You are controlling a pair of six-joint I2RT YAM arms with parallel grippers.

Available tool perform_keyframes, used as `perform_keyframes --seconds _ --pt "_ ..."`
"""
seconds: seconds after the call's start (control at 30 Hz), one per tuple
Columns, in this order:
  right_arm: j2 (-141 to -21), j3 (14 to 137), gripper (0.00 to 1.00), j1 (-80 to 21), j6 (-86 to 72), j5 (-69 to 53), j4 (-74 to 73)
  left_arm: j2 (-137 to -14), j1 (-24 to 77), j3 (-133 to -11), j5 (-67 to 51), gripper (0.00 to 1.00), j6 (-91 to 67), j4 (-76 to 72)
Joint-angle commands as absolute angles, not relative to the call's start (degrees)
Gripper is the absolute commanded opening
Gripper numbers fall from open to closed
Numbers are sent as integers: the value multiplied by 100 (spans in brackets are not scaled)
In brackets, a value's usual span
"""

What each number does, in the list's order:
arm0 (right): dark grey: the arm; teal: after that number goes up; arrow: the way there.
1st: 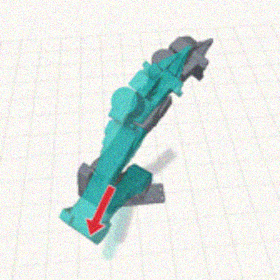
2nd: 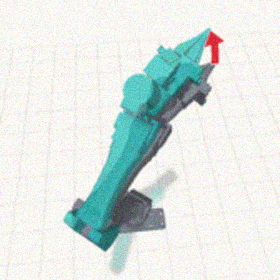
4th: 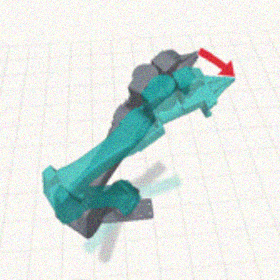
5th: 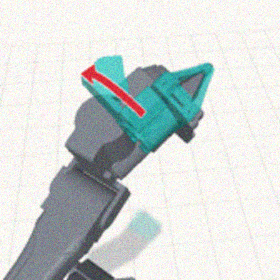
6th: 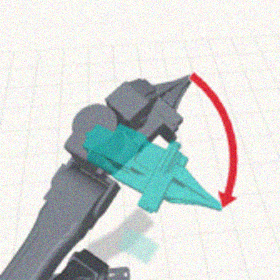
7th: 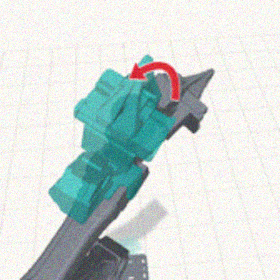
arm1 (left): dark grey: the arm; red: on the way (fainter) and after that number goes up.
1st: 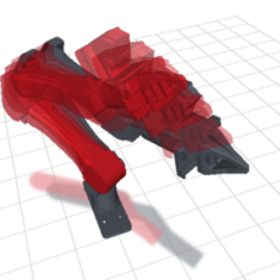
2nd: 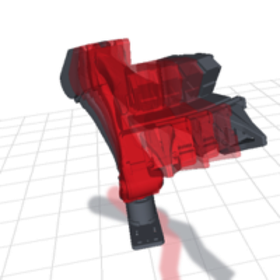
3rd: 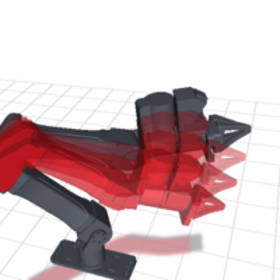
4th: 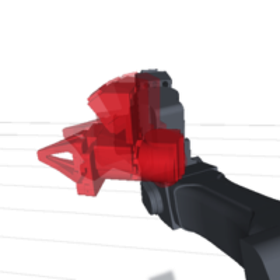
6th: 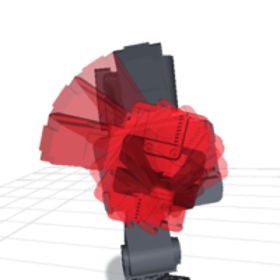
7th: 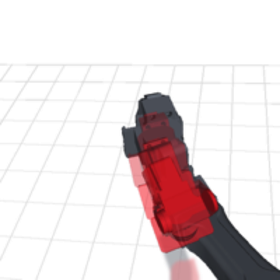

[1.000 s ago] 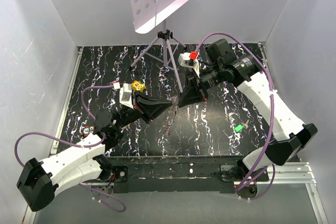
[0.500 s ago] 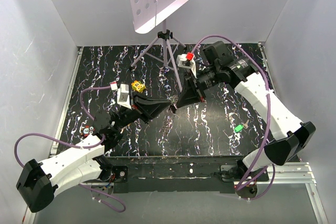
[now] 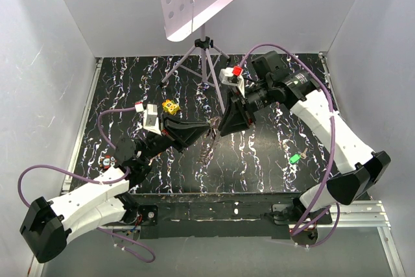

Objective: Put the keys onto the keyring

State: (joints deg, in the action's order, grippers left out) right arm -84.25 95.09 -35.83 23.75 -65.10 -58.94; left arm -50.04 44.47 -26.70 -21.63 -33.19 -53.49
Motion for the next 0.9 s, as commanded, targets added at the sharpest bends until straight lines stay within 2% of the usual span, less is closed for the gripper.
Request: perform_keyframes --seconds 0.0,0.2,0.7,0.87 --pt "-8279 10028 39 -3533 2979 -6776 -6328 -4808 4465 -2663 -2057 0 -3199 -5318" --pt "-8411 10169 46 -3542 2778 -6759 -6117 -4913 4465 -2698 -2162 0 -3252 -5361" --pt "-8525 10063 46 -3691 2373 -6715 -5713 -4966 4465 -2725 -2145 0 -3234 -5370" --pt "-8543 10020 40 -3735 2320 -6688 -5651 -4940 4465 -2733 -2101 0 -3182 -5317"
